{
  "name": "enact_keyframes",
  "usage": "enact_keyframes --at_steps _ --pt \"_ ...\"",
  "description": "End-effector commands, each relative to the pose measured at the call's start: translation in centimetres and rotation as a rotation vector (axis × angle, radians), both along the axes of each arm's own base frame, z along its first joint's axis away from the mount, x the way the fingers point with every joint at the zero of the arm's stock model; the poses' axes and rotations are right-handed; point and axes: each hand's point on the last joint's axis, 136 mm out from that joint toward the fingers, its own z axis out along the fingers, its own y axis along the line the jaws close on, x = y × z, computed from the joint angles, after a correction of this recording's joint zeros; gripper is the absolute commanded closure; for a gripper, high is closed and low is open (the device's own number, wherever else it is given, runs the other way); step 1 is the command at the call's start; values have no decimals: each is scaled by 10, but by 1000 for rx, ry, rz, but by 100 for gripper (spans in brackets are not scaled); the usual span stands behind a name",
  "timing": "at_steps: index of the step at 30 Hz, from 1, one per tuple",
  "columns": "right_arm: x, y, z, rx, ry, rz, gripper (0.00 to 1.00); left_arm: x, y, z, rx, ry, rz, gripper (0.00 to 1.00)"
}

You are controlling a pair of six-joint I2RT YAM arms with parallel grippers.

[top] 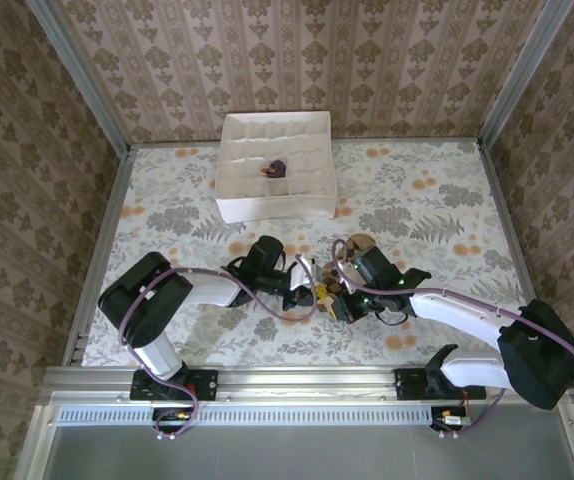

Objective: Roll the socks

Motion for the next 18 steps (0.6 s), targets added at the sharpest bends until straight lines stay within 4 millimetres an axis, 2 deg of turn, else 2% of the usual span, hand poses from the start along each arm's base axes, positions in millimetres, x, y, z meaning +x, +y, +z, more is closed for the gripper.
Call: enact_keyframes --at_steps 1,7,13,18 --pt "-5 -1 6 32 5 -10 94 -2 -2 -3 19 61 -29 98" --pt "4 -27 17 -16 -23 -160 62 10 -3 -23 126 132 14 100" --pt "13 -36 37 2 -80 -252 58 17 -5 -37 182 177 54 100" --pt "20 -23 29 46 -47 -270 62 17 -7 -44 204 197 70 100"
